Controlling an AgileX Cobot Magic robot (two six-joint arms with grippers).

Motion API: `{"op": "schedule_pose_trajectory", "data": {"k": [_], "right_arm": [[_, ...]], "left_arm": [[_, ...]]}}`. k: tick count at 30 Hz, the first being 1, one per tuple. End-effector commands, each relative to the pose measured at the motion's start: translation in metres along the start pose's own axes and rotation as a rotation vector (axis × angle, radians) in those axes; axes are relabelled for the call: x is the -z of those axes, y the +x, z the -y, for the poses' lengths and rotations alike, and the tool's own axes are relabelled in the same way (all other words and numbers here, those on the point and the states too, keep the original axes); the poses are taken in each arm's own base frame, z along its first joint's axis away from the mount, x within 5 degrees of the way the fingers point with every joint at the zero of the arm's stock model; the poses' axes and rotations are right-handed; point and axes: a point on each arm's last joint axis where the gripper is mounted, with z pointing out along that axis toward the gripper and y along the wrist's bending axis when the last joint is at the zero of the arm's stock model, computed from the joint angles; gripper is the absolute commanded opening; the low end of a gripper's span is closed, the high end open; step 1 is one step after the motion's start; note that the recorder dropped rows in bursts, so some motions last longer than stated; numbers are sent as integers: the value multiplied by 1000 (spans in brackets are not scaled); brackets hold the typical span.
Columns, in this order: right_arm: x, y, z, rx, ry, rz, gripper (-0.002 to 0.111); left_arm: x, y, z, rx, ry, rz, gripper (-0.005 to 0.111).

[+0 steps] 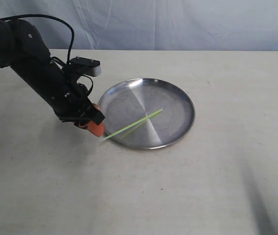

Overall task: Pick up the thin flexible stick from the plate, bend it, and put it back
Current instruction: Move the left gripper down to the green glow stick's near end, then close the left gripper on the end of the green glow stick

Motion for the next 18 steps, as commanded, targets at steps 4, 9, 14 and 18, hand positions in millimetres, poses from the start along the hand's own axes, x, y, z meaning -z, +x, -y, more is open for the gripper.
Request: {"op": "schedule_pose_trajectory", "data": {"k": [4,9,14,18], "right_arm": [[0,1,0,10,-3,8,0],[0,0,0,10,-3,10,0],[0,0,0,10,-3,10,0],[0,0,0,10,-3,10,0]], "left_arm": [[-17,-9,-5,-15,-15,-21,50],[-21,-10,-6,-21,-23,-14,50],[-47,-8,-1,-84,-51,-71,50],[-50,-11,0,-77,-55,-46,50]]}}
